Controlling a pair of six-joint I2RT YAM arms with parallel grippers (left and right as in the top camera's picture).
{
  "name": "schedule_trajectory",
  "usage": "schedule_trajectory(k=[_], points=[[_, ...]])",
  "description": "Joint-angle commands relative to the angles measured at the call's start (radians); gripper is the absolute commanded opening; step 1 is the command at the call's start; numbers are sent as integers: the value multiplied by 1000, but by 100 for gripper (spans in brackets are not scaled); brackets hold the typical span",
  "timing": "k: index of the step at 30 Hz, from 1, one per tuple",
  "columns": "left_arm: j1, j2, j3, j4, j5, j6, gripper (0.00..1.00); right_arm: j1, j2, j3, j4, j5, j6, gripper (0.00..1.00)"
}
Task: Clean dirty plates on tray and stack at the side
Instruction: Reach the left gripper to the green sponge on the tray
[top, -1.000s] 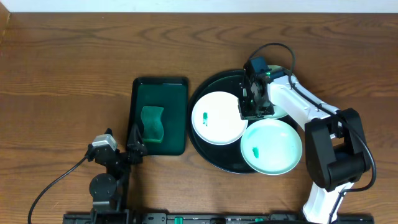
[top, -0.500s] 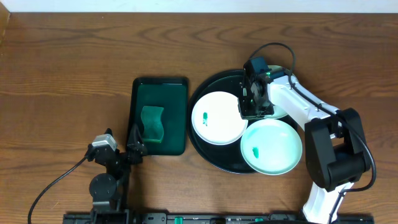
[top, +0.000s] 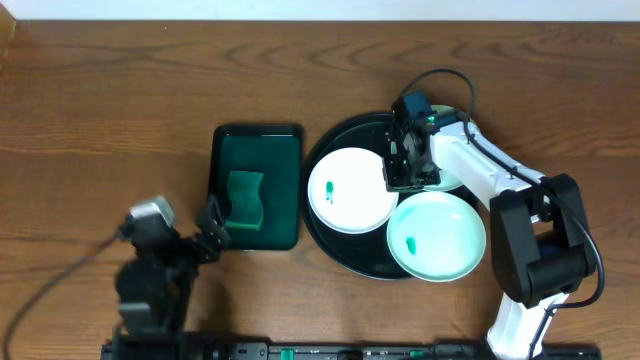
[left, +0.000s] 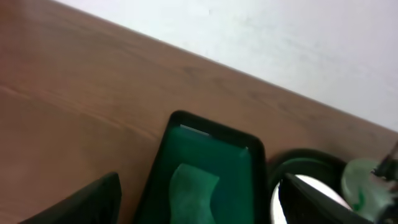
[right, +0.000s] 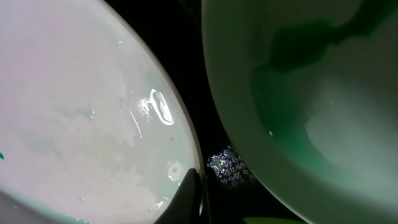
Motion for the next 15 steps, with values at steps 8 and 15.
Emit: schedule_trajectory(k=[8,15], points=[[-3,739,756,-607,24,96,82,6,5,-6,5,0,2,11],[-3,1015,817,-605,121,81,82,6,5,-6,6,0,2,16]])
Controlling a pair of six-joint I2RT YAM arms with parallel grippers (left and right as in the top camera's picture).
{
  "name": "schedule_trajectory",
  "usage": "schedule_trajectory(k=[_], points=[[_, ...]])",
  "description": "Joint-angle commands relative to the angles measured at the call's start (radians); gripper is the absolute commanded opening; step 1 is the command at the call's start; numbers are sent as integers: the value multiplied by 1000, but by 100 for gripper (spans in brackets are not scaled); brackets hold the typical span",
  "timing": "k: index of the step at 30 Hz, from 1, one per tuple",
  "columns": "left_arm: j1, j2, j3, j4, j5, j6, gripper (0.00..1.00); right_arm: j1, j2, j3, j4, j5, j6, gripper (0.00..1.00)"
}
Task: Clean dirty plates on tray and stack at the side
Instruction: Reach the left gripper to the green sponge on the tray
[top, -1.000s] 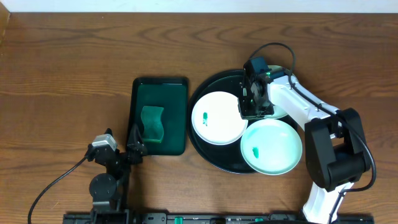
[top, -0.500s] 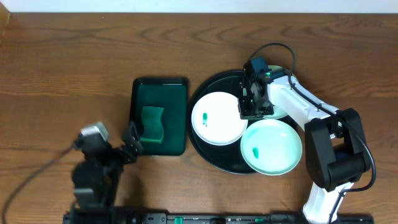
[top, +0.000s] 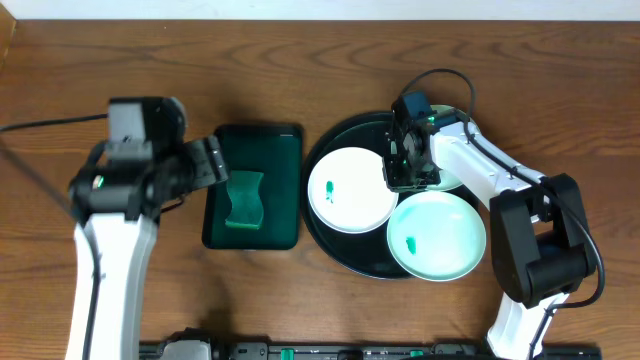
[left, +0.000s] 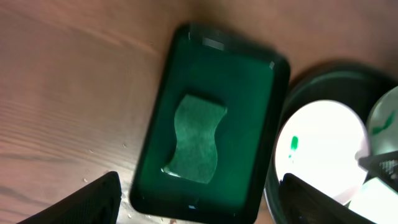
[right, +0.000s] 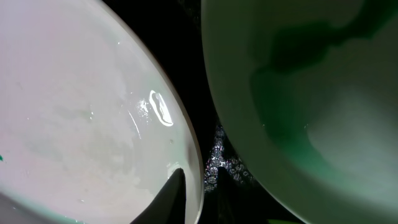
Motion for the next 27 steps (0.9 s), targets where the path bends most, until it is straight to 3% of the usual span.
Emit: schedule_trajectory(k=[1,2,3,4,6,8,10,18,27], points=[[-2,99,12,0,50,6,72,6,5,-3,0,0,2,17],[-3,120,8,0,68,-3,56,6,5,-3,0,0,2,17],[-10,161,1,-3,102,-15,32,6,5,-3,0,0,2,17],[-18,187,-4,-5,107,-23,25,6,5,-3,0,-1,2,17],[-44,234,-14,-5,97,-26,27,6,5,-3,0,0,2,17],[-82,295,-19,-1,57,-26,46,6,5,-3,0,0,2,17],[-114,354,-19,8,14,-31,55,6,5,-3,0,0,2,17],[-134,527,-19,13,-40,-47,54,6,5,-3,0,0,2,18],[-134,603,-48,65,-41,-43,50,6,5,-3,0,0,2,18]])
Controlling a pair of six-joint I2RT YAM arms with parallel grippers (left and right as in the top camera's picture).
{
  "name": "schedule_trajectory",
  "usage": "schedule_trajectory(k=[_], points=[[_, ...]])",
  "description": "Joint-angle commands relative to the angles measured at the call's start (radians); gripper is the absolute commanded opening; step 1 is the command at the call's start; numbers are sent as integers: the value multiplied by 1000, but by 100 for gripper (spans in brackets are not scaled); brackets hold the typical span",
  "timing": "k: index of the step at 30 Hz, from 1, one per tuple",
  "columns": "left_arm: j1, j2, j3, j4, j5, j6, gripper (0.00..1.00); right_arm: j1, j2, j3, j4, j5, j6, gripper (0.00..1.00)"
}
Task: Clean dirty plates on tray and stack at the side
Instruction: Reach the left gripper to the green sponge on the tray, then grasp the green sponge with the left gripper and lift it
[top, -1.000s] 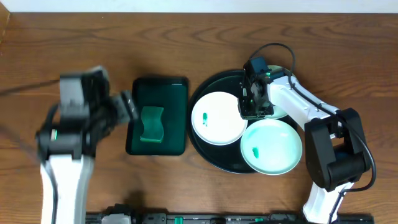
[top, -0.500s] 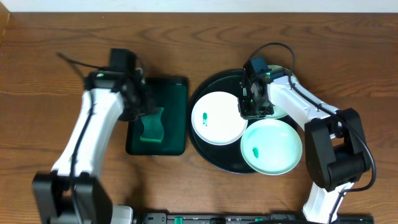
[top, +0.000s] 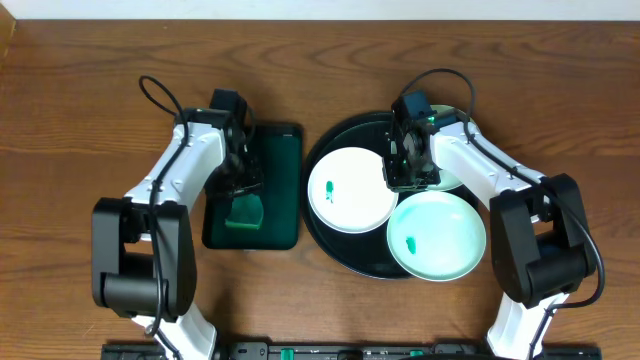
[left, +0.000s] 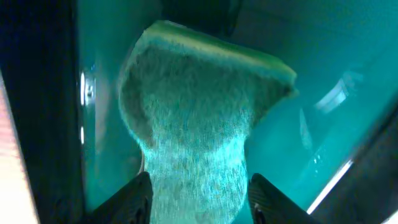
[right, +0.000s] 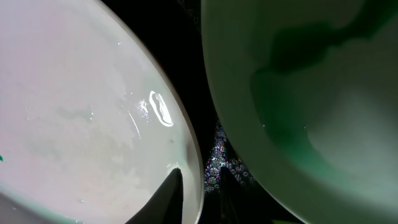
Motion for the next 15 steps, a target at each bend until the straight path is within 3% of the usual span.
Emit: schedule_trajectory(k=[1,8,11,14,15], points=[[1,23,-53,53,-14,-2,49,6,5,-3,-1,0,2,18],[1,23,-141,175,-13,-1,43,6,5,-3,0,0,2,18],[1,22,-158,196,-13,-2,22,6,5,-3,0,0,2,18],[1,12,-157,193,-12,-2,8,6,5,-3,0,0,2,18],[1,4,-154,190,-12,-2,8,6,5,-3,0,0,2,18]])
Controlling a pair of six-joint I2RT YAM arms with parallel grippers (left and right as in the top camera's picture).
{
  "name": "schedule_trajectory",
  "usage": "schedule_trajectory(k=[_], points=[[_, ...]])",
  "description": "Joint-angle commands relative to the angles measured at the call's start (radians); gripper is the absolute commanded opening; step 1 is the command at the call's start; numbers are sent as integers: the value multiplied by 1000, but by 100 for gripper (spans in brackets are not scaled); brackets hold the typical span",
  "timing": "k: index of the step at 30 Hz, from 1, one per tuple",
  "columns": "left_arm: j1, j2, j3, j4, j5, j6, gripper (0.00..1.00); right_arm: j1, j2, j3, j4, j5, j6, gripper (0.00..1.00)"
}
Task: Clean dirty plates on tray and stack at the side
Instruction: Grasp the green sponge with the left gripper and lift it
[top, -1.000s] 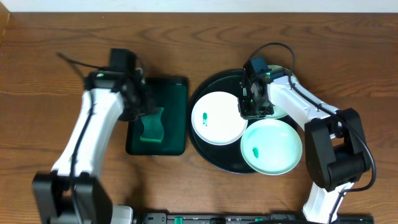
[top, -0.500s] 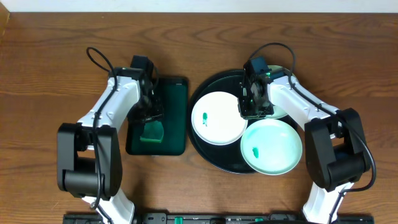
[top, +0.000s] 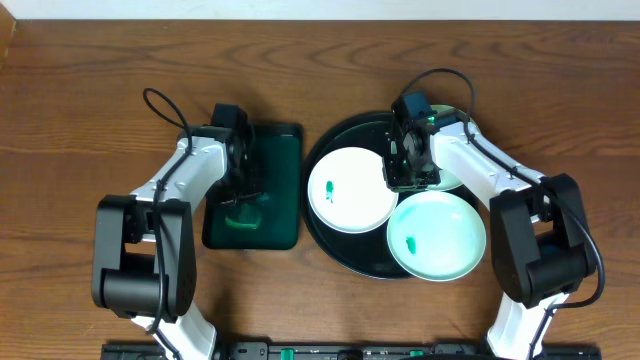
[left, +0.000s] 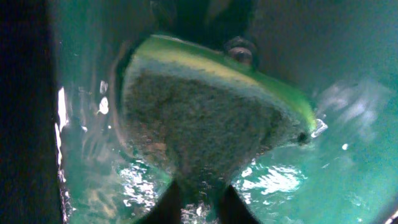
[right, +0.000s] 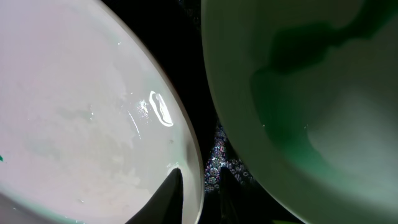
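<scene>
On the round black tray (top: 322, 238) lie a white plate (top: 350, 190) with a green spot, a mint plate (top: 437, 235) with a green smear, and a third plate (top: 452, 181) half hidden by my right arm. My right gripper (top: 398, 178) is shut on the white plate's right rim (right: 193, 155), one finger on top and one beneath (right: 202, 193). A green sponge (left: 205, 124) lies in wet water in the dark green basin (top: 285, 145). My left gripper (left: 199, 205) is shut on the sponge's near end (top: 240, 212).
The basin stands just left of the tray on the brown wooden table (top: 90, 120). A stained pale-green plate (right: 311, 93) fills the right of the right wrist view. Both arms' bases sit at the table's front edge.
My left gripper's fingers stood wide on either side of the sponge; now they have shut on it, and the water around it is stirred. The right gripper and plates have not moved.
My left arm was folded at the table's front left, then hung above the basin, then sat down in it with open fingers astride the sponge, and now grips it. My right gripper stayed at the white plate's rim, closing its fingers over that rim early on.
</scene>
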Motion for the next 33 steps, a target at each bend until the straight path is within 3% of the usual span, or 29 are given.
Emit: schedule_trajectory(k=[1,4,7,9,17,23,30,33], points=[[-2,-13,-19,-3,8,2,7,6,5,-3,-1,0,2,18],[-2,-86,-10,-19,11,2,7,6,5,-3,-1,0,2,28],[-2,-192,-10,-23,11,3,7,6,5,-3,0,0,2,48],[-7,-252,-10,-22,11,3,7,6,5,-3,3,-1,2,49],[-87,-352,-10,-18,7,55,7,6,5,-3,2,-2,2,19],[-97,-349,-11,-12,7,54,7,21,5,-16,18,-2,21,11],[-97,-349,-11,-12,7,54,7,35,5,-16,25,-6,21,13],[-97,-349,-11,-12,7,54,8,37,5,-16,30,-6,21,7]])
